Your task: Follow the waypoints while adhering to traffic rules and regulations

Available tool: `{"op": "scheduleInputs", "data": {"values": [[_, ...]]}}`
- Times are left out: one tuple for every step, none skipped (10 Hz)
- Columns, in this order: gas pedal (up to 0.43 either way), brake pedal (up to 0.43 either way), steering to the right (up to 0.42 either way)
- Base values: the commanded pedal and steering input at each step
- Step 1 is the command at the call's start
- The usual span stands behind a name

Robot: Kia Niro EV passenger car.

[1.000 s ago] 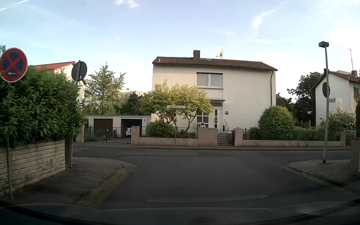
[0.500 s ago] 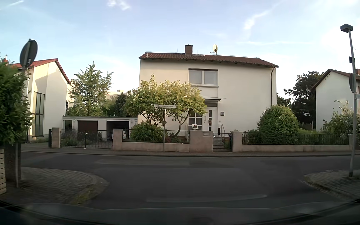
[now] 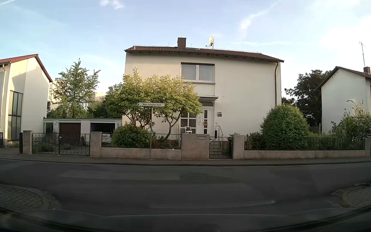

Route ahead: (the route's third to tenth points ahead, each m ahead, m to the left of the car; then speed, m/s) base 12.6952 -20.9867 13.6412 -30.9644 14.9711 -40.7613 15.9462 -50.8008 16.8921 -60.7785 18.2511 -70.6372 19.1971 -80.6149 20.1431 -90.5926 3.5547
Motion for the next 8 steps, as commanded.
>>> {"op": "scheduleInputs", "data": {"values": [[0.000, 0.213, 0.184], [0.000, 0.207, 0.194], [0.000, 0.213, 0.205], [0.000, 0.213, 0.218], [0.000, 0.207, 0.232], [0.000, 0.213, 0.247], [0.000, 0.207, 0.264], [0.000, 0.207, 0.282]]}}
